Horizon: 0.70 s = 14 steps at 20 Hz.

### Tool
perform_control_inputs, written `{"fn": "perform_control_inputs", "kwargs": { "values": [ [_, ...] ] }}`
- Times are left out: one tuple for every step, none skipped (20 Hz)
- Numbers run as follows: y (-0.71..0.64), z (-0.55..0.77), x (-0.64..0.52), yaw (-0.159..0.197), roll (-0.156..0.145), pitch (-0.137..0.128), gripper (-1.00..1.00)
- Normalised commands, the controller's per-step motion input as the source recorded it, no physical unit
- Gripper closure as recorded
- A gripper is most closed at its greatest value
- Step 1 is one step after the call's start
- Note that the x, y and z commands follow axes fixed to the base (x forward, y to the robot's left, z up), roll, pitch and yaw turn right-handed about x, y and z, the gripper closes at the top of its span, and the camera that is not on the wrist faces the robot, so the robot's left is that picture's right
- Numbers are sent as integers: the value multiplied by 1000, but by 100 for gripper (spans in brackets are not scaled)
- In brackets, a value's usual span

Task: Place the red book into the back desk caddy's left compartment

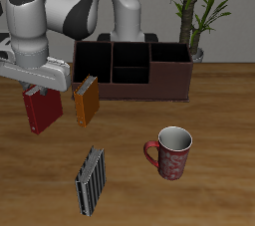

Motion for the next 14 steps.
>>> {"fn": "perform_control_inputs", "kwargs": {
  "values": [
    [67,964,-315,119,2,-135,100],
    [22,965,-323,75,-8,-123,100],
    [12,938,-358,-9,-21,-79,100],
    [61,985,-387,105,-7,-101,100],
    [65,934,-408,83,-3,-97,100],
    [31,881,-467,37,-32,-62,100],
    [27,410,-269,53,-1,-43,100],
    [183,1292,-857,151,14,-185,100],
    [-17,407,-276,17,-2,-41,100],
    [67,625,-506,14,-37,28,100],
    [145,649,-602,18,24,10,100],
    [173,654,-615,135,-10,-128,100],
    [155,472,-584,35,-38,8,100],
    [280,359,-612,-34,9,95,100]
  ]
}}
